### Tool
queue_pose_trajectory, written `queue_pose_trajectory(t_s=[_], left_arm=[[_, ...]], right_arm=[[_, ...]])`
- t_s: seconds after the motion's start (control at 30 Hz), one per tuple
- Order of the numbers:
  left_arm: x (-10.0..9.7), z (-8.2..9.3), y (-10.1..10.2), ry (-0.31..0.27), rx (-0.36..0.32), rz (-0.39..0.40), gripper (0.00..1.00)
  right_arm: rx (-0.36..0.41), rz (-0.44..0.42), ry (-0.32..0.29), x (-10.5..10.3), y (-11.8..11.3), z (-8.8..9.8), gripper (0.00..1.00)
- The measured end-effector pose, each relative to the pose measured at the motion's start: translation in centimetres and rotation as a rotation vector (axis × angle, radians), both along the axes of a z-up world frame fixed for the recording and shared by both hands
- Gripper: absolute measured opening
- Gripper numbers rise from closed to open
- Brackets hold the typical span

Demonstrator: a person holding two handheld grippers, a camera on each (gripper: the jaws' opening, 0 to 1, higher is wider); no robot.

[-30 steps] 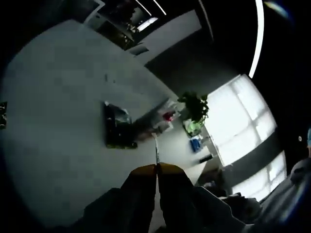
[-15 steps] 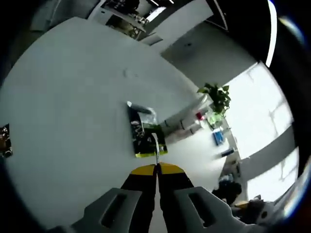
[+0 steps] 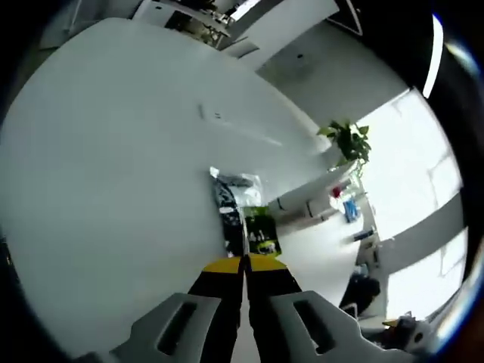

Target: Arrange the skincare products in the storage area until every visible bottle or jar stands upright without overlapping.

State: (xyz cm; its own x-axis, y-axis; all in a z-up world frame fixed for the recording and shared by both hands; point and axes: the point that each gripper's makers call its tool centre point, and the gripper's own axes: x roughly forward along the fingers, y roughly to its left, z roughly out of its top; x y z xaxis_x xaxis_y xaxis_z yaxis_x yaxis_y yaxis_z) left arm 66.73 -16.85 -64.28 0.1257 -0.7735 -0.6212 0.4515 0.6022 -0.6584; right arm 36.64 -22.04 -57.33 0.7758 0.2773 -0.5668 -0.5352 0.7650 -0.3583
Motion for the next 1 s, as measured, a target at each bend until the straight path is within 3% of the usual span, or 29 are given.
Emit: queue_pose_trajectory(t_s=[0.13, 0.23, 0.27, 0.3, 0.43, 0.5, 0.77, 0.93, 1.0], left_arm=[[1.4, -0.5, -0.1, 0.0, 0.022, -0.016, 0.0], [1.4, -1.2, -0.3, 0.078, 0.04, -0.067, 0.0], [2.0, -1.8, 0.0, 0.068, 0.079, -0.098, 0.0], [2.6, -1.8, -0.2, 0.053, 0.078, -0.083, 0.0], [4.3, -1.7, -0.9, 0.099, 0.038, -0.054, 0.0], [4.9, -2.0, -1.2, 0.094, 0.035, -0.051, 0.0], [5.3, -4.9, -0.9, 0.114, 0.106, -0.049, 0.0], [5.5, -5.5, -1.1, 0.123, 0.114, -0.039, 0.0], [6.2, -6.7, -0.3, 0.139, 0.159, -0.014, 0.0]], right_arm=[[-0.052, 0.033, 0.015, -0.4, 0.1, -0.6, 0.39], [-0.047, 0.036, 0.016, -0.4, 0.2, -0.6, 0.4], [-0.045, 0.039, 0.021, -0.4, 0.3, -0.6, 0.4], [-0.046, 0.04, 0.023, -0.4, 0.3, -0.7, 0.4], [-0.058, 0.038, 0.035, -0.4, 0.2, -1.0, 0.39], [-0.064, 0.033, 0.03, -0.3, 0.0, -0.9, 0.39], [-0.081, 0.015, 0.043, -0.4, -0.2, -1.4, 0.4], [-0.084, 0.021, 0.053, -0.5, 0.0, -1.7, 0.4], [-0.084, 0.024, 0.055, -0.4, 0.1, -1.8, 0.4]])
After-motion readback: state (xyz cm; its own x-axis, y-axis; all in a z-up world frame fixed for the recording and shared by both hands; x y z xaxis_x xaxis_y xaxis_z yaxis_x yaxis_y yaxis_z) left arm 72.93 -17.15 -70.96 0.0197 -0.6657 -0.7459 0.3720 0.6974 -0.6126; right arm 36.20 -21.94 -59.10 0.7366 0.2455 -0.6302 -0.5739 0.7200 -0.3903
